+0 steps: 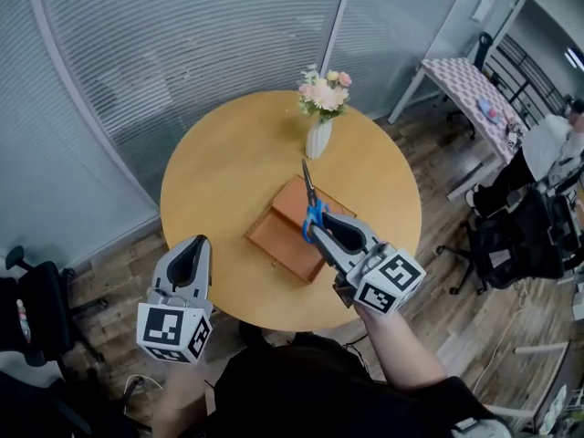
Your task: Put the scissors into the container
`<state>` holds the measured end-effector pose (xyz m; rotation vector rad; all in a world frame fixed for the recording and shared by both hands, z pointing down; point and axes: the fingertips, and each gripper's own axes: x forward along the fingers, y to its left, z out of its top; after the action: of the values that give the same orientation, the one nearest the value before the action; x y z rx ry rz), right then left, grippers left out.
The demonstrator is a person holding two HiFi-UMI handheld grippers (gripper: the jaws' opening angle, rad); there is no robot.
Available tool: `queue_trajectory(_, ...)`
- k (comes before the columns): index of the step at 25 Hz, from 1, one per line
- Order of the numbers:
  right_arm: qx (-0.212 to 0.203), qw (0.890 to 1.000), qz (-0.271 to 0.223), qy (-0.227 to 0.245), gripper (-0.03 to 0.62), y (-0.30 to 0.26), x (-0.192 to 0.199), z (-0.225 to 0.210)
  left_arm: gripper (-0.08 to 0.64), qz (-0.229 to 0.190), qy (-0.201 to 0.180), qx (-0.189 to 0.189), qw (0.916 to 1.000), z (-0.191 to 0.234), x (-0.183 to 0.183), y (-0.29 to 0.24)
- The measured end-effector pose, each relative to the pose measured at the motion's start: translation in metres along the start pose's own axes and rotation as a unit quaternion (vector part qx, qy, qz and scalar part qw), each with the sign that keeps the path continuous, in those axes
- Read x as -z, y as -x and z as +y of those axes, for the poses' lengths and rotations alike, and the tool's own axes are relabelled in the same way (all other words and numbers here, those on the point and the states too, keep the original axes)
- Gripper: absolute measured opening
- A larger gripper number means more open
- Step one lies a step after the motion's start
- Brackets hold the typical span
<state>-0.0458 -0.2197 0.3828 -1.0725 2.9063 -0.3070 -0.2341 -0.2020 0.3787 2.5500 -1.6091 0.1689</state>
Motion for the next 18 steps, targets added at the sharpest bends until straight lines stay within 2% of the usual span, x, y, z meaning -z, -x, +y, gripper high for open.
queue_trajectory(10, 0.067, 0.997, 0.029, -0.001, 0.098, -0.008, 0.025, -0.017, 0.021, 0.016, 0.006, 0.067, 0.9976, 0.009, 0.010, -0.041)
queue_trajectory(18, 0.068, 0.995, 0.067, -0.014, 0.098, -0.006, 0.055, -0.033, 0.021, 0.027, 0.005, 0.081, 0.9963, -0.006, 0.012, -0.076)
